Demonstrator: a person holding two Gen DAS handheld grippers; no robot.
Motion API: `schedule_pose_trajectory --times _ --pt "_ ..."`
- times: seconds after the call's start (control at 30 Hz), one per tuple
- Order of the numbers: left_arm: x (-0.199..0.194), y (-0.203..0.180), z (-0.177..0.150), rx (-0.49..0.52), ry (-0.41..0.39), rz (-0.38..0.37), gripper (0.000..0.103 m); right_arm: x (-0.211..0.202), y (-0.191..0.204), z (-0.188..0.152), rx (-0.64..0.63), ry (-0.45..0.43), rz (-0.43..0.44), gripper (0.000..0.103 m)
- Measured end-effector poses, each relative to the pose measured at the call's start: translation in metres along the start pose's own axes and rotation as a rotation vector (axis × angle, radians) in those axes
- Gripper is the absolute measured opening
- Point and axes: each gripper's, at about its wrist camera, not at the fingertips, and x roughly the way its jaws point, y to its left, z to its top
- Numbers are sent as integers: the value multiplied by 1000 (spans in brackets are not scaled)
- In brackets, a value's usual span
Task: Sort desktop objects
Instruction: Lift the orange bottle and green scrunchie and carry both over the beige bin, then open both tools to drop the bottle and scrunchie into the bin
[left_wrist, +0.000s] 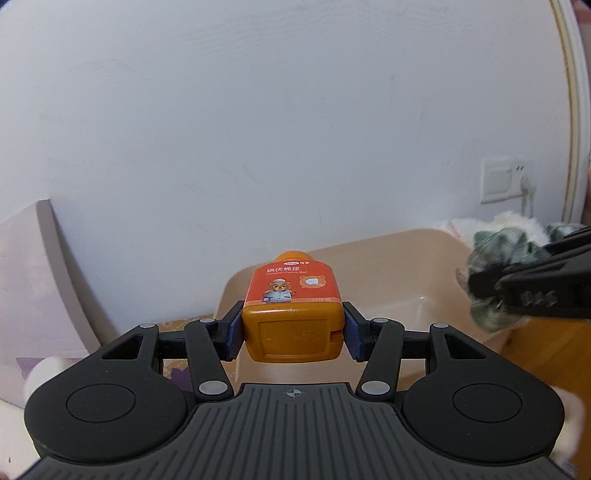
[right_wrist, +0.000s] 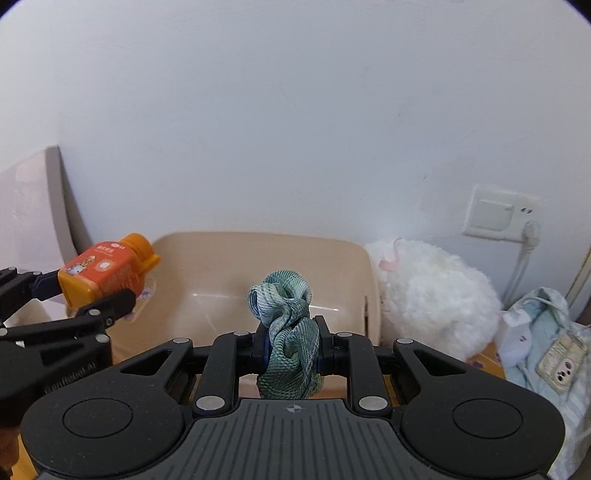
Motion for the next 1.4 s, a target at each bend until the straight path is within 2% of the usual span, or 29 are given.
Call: schedule_pose_trajectory --times 0.23,0.4,0.5,0.53,0.57,0.63,0.67,0.7,0.77,0.8,0.87,1.1,1.23,1.4 --pt "58 -13 -2 16 108 9 54 62 5 1 4 91 -23 20" --pt "83 -19 -11 44 168 9 54 80 6 -2 -9 119 -35 21" --pt "96 -22 -15 19 223 -19 54 85 3 -4 -11 132 -45 24" --pt "99 -22 -17 12 244 -32 54 85 2 -5 -11 136 -42 29" --pt "102 -22 -19 5 252 -42 55 85 2 -6 -16 140 -39 40" --pt "100 -19 -21 -13 234 -39 62 84 -1 -7 -36 138 -21 44" --pt "97 -18 -19 -12 220 -28 73 81 -1 -8 -43 135 -17 48" --pt "94 -17 -19 -7 200 -15 77 78 0 -8 -47 131 -26 50" --pt "97 -20 -13 5 178 -3 80 72 -3 -7 -38 116 -43 63" --pt "89 -14 -14 7 177 -4 82 68 -5 -6 -27 111 -42 66" --pt "84 -10 -13 -2 177 -12 82 61 -11 -5 7 99 -34 75" --pt "51 4 -11 10 133 -15 83 23 -20 -5 35 63 -15 79" --pt "21 22 -11 -2 107 -20 84 -4 -25 -5 51 17 -30 90" --pt "-13 44 -19 9 108 -25 85 -52 -17 -15 -18 -42 -47 101"
